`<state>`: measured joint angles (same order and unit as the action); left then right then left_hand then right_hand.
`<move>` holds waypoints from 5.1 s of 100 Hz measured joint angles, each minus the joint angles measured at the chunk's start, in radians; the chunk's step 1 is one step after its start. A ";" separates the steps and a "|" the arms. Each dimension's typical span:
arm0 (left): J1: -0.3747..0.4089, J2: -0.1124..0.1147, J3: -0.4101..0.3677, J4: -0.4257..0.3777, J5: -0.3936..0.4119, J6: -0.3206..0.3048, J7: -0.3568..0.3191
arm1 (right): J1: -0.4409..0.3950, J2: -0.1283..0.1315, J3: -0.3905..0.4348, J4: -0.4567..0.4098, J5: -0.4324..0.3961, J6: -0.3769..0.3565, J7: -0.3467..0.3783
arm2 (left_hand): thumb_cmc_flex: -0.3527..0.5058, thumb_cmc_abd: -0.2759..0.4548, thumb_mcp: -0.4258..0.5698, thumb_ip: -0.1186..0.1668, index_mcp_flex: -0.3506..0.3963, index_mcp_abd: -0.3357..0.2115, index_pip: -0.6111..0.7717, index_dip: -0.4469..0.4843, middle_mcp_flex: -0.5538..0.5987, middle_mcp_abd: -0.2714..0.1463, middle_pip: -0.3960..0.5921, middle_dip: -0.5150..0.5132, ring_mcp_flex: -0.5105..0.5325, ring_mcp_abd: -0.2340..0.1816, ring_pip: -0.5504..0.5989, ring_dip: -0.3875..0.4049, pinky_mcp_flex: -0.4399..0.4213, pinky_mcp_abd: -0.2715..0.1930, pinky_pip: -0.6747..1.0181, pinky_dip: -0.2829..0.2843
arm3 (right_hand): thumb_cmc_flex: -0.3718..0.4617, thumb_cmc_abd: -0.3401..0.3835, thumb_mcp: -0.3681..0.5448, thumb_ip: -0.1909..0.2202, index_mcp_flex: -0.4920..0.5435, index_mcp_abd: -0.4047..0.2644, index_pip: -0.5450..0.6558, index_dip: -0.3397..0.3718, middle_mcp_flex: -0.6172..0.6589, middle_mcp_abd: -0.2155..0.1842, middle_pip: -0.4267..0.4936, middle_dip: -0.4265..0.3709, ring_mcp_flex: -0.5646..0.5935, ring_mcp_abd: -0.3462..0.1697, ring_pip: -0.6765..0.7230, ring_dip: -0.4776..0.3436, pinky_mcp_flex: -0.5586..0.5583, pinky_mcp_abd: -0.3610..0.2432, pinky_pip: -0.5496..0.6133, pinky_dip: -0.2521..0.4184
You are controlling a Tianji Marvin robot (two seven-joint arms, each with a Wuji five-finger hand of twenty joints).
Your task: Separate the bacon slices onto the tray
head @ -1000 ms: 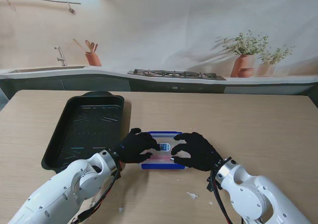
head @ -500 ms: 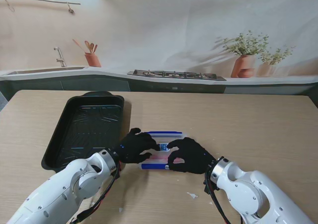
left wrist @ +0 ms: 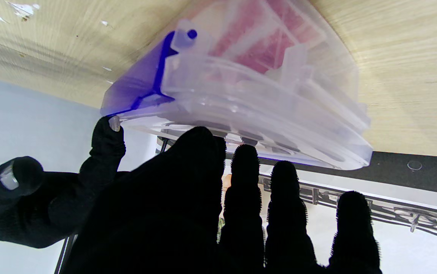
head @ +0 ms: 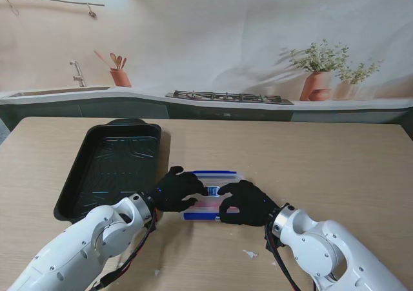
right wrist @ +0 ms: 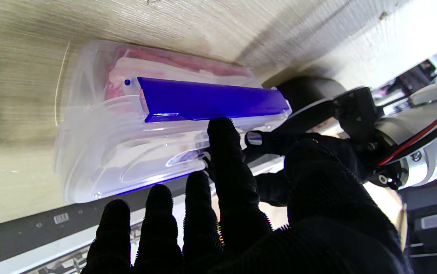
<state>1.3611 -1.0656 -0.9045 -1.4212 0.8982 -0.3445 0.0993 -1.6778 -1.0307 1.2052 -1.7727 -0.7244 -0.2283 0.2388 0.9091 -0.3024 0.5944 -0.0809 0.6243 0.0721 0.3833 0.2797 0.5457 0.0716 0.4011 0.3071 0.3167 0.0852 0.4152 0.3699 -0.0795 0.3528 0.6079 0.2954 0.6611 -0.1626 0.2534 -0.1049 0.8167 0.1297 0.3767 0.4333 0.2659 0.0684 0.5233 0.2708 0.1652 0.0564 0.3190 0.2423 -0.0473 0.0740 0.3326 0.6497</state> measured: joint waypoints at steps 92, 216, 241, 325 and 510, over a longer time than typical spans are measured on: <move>-0.009 0.001 0.010 0.004 -0.002 0.001 -0.002 | 0.026 0.004 -0.024 -0.001 0.041 0.035 0.050 | 0.000 0.000 0.008 0.000 -0.001 0.001 0.000 0.000 0.000 0.000 0.000 0.002 0.000 0.000 0.000 0.000 0.000 0.000 -0.001 0.000 | 0.000 0.014 -0.021 0.000 -0.009 0.024 -0.015 -0.009 -0.001 0.000 0.000 0.000 0.000 0.000 -0.014 -0.012 -0.011 -0.001 -0.002 0.000; -0.020 0.002 0.021 0.005 -0.004 0.007 -0.014 | 0.052 0.035 -0.027 -0.018 0.130 0.039 0.210 | -0.002 0.001 0.010 0.000 -0.015 0.004 -0.002 0.001 -0.016 -0.004 0.000 0.003 0.000 -0.001 0.000 0.000 0.001 -0.003 -0.025 -0.002 | -0.001 0.039 -0.111 0.000 0.136 0.075 0.099 0.046 0.011 -0.035 -0.026 -0.004 -0.015 -0.040 -0.092 -0.063 -0.025 -0.037 -0.078 -0.040; -0.020 0.002 0.019 0.005 -0.001 0.007 -0.016 | 0.008 0.020 0.026 -0.013 0.134 -0.035 0.125 | -0.030 0.005 0.018 0.000 -0.029 -0.002 -0.002 0.002 -0.025 -0.013 0.000 0.003 0.000 -0.001 0.000 0.000 0.001 -0.003 -0.025 -0.003 | -0.001 0.040 -0.124 0.000 0.070 0.023 0.060 0.046 0.011 -0.032 -0.026 -0.005 -0.014 -0.036 -0.065 -0.049 -0.025 -0.036 -0.055 -0.032; 0.011 0.009 -0.002 -0.029 0.045 0.024 -0.029 | 0.281 -0.034 -0.128 0.277 -0.057 0.000 -0.242 | -0.080 0.019 0.076 0.000 -0.066 0.002 -0.046 -0.020 -0.057 -0.027 -0.015 0.000 0.000 0.011 0.000 0.000 0.006 -0.004 -0.026 -0.004 | 0.100 0.051 0.053 0.030 -0.175 -0.076 -0.015 0.024 -0.054 -0.014 -0.026 -0.007 -0.014 -0.025 -0.038 -0.033 -0.024 -0.023 -0.042 -0.014; 0.014 0.014 -0.005 -0.028 0.059 0.021 -0.016 | 0.378 -0.043 -0.263 0.423 -0.129 0.154 -0.285 | -0.108 0.040 0.059 0.000 -0.090 -0.027 -0.047 -0.020 -0.086 -0.032 -0.015 -0.001 -0.022 0.002 -0.012 0.011 0.006 -0.004 -0.049 -0.014 | 0.099 0.086 0.111 0.030 -0.278 -0.065 -0.031 -0.088 -0.054 -0.025 -0.113 -0.048 -0.014 -0.025 -0.050 -0.032 -0.025 -0.025 -0.042 -0.012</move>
<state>1.3751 -1.0516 -0.9091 -1.4494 0.9573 -0.3231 0.0830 -1.2998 -1.0732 0.9422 -1.3493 -0.8531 -0.0746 -0.0463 0.8012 -0.2628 0.6537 -0.0809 0.5340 0.0446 0.3364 0.2597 0.4592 0.0396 0.3858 0.3065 0.2948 0.0874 0.4034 0.3806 -0.0736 0.3490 0.5587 0.2818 0.7605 -0.0763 0.3645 -0.0747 0.5383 0.0651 0.3461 0.3449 0.2120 0.0431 0.4105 0.2224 0.1509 0.0313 0.2689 0.2099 -0.0724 0.0487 0.2907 0.6381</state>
